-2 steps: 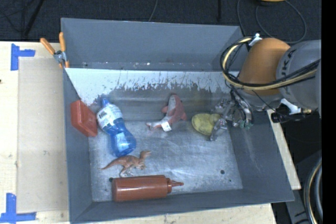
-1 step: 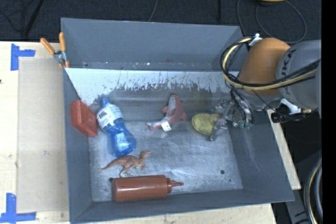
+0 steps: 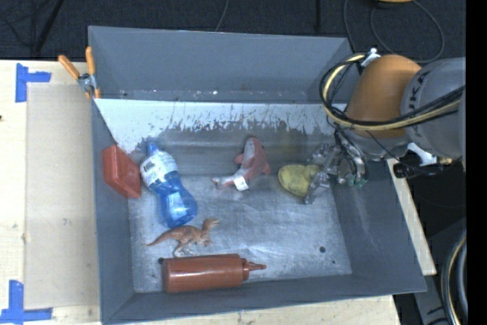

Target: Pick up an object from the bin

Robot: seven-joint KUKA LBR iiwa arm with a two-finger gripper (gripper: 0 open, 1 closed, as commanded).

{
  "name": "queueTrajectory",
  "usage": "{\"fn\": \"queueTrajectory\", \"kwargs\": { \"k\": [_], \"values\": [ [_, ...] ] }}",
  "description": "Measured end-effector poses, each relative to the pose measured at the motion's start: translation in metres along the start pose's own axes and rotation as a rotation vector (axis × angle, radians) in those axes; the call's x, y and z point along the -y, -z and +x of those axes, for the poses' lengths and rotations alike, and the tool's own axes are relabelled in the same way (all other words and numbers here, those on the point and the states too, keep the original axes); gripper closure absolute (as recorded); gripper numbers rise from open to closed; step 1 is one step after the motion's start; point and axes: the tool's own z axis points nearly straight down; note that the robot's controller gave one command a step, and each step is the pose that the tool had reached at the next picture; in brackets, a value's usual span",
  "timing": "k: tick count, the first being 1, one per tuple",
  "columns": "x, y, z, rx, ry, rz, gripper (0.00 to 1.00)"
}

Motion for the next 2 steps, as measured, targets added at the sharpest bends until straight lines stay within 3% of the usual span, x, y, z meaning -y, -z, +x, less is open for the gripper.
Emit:
{"fn": "queueTrajectory", "kwargs": {
  "k": [2],
  "values": [
    [0.001,0.029,0.002,-0.004,0.0,0.003,1.0]
  ]
}}
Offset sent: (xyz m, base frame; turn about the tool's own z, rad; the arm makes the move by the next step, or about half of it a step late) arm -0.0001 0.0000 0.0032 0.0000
